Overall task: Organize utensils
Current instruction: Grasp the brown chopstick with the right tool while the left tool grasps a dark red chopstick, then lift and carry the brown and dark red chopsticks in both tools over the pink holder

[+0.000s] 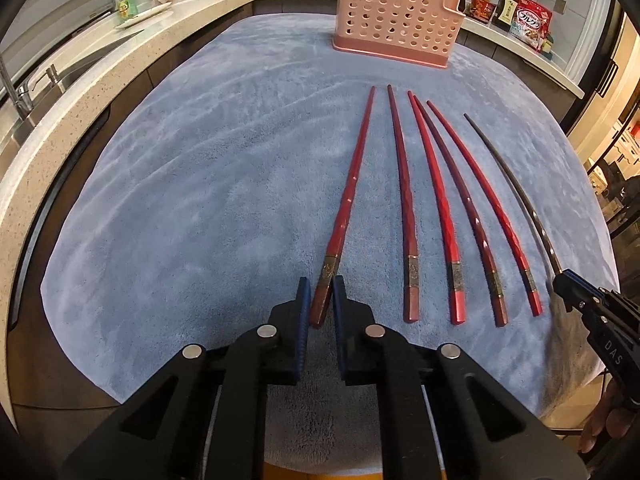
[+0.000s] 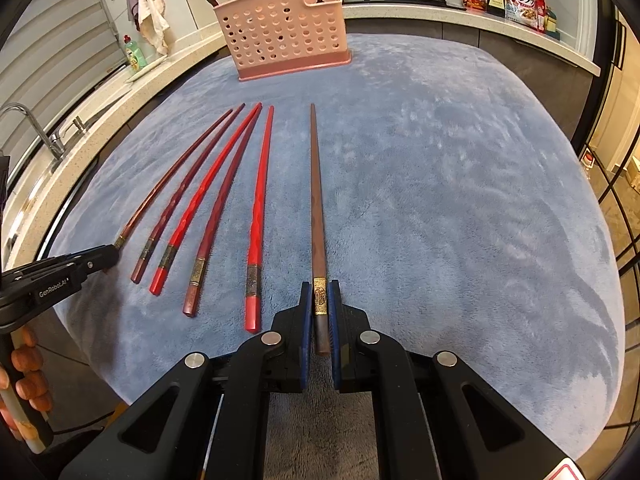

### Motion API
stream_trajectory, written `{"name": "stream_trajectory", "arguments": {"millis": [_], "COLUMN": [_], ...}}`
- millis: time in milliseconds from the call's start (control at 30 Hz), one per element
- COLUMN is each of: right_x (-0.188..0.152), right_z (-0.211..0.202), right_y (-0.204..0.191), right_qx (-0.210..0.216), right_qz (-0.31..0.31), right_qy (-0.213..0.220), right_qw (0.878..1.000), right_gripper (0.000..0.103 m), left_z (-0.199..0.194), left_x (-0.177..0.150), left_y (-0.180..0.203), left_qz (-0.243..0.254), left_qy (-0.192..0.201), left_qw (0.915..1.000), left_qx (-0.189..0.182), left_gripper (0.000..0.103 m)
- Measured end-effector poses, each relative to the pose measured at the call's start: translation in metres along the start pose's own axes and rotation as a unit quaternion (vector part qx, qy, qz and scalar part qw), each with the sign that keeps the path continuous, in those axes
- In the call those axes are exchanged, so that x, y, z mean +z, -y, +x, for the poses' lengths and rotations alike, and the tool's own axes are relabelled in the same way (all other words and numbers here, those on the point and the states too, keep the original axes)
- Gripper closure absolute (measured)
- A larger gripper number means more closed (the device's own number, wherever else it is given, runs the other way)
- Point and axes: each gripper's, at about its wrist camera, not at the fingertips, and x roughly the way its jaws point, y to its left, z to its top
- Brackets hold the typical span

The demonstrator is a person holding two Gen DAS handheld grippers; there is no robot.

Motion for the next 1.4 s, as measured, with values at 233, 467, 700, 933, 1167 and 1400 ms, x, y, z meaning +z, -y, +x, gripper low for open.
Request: {"name": "stream_trajectory", "arguments": {"millis": [233, 467, 700, 933, 1167, 1400], "right_x": [0.011, 0.042, 0.077, 0.108, 0.139, 0.177], "right_z": [-0.024, -0.058, -0.086, -0.097, -0.104, -0.111], "right_y": [0.002, 0.005, 0.007, 0.013, 0.016, 0.019], "right_qx": [0.007, 0.014, 0.023, 0.038, 0.043, 0.064], "right_qz": [0.006, 0.009, 0.013, 0.026, 0.027, 0.032], "right_qy": [0.029, 0.08, 0.131, 0.161, 0.185, 0.208], "right_qw": [1.0, 0.997, 0.991, 0.986, 0.981, 0.976], "right_gripper": [0.096, 0.096, 0.096, 0.096, 0.096, 0.096], "left_z": [-0.024, -0.055, -0.082, -0.098, -0.107, -0.118], "left_x": [0.009, 0.031, 0.062, 0.097, 0.137, 0.18], "left_y": [0.001, -0.002, -0.006, -0.003, 0.002, 0.012], "left_qz": [-0.006, -0.021, -0.032, -0.033, -0.026, -0.012], "left_qy": [0.022, 0.057, 0.087, 0.118, 0.149, 0.18], "left_qw": [0.9997, 0.9979, 0.9946, 0.991, 0.9875, 0.9828], "left_qx": [-0.01, -0.022, -0.046, -0.053, -0.045, -0.039], "left_gripper": [0.092, 0.093, 0.095, 0.096, 0.096, 0.096]}}
